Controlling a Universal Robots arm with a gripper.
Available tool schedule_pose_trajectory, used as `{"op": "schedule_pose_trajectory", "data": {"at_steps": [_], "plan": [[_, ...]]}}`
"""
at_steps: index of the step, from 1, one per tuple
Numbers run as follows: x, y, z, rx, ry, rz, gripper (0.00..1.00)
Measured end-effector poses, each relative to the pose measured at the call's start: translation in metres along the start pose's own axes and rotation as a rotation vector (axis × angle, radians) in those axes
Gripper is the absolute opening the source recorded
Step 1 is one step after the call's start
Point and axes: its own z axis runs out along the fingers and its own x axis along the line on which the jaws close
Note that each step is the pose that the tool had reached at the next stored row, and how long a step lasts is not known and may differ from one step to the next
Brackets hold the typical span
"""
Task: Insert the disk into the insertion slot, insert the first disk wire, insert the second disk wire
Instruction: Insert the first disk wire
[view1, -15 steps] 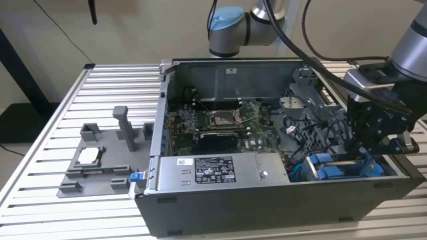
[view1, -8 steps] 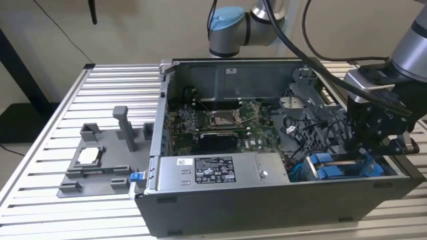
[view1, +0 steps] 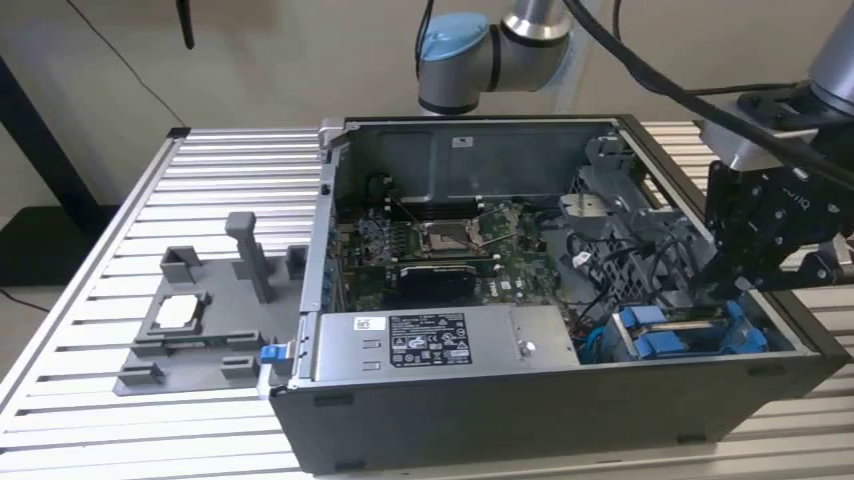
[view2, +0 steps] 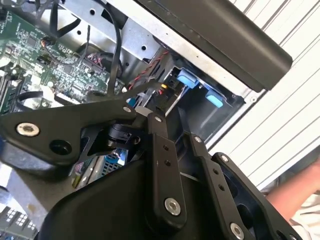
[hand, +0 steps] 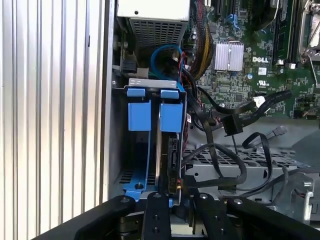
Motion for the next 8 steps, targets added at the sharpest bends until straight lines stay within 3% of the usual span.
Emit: {"op": "schedule_pose_trajectory", "data": {"at_steps": [4, 8], "plan": [[-0.0007, 0.0014, -0.0146, 0.0006, -0.0012, 0.000, 0.27], [-0.0008, 0.0017, -0.0161, 0.0011, -0.0016, 0.000, 0.27]]}}
